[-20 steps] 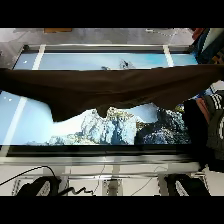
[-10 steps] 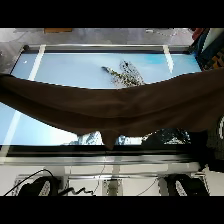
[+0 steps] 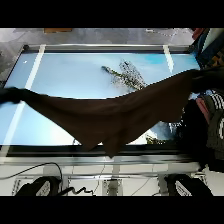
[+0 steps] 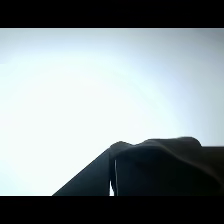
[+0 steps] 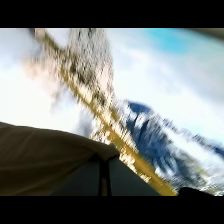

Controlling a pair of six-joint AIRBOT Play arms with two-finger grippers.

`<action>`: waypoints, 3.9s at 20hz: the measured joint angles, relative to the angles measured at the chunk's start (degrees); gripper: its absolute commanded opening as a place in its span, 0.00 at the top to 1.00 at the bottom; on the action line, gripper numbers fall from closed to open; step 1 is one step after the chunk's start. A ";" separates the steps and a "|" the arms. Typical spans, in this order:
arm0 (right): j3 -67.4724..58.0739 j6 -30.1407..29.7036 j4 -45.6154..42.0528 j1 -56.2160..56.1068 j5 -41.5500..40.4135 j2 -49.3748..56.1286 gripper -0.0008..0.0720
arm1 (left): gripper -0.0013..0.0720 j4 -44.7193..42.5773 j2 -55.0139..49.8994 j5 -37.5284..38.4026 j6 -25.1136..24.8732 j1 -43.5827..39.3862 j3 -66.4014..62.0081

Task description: Fold the clothes and pants, and hang the long-sleeved shirts on hangers.

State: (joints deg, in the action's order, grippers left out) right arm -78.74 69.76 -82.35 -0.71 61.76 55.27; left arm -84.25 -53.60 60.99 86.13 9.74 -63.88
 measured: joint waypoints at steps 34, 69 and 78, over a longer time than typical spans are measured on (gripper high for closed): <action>40.68 -9.62 36.76 29.68 10.97 10.12 0.43 | 0.97 -0.90 -23.34 -9.38 0.00 0.02 6.43; 16.94 -0.28 16.85 -1.99 -14.27 0.98 0.97 | 0.97 7.76 -10.38 -15.10 2.86 3.98 2.14; 5.53 -0.22 0.48 -2.05 -13.49 -14.91 0.97 | 0.97 30.97 3.98 -30.93 5.86 11.50 1.49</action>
State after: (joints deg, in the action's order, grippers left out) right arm -73.21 69.54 -81.87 -2.76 48.27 40.36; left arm -53.28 -49.63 30.06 91.98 21.23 -62.39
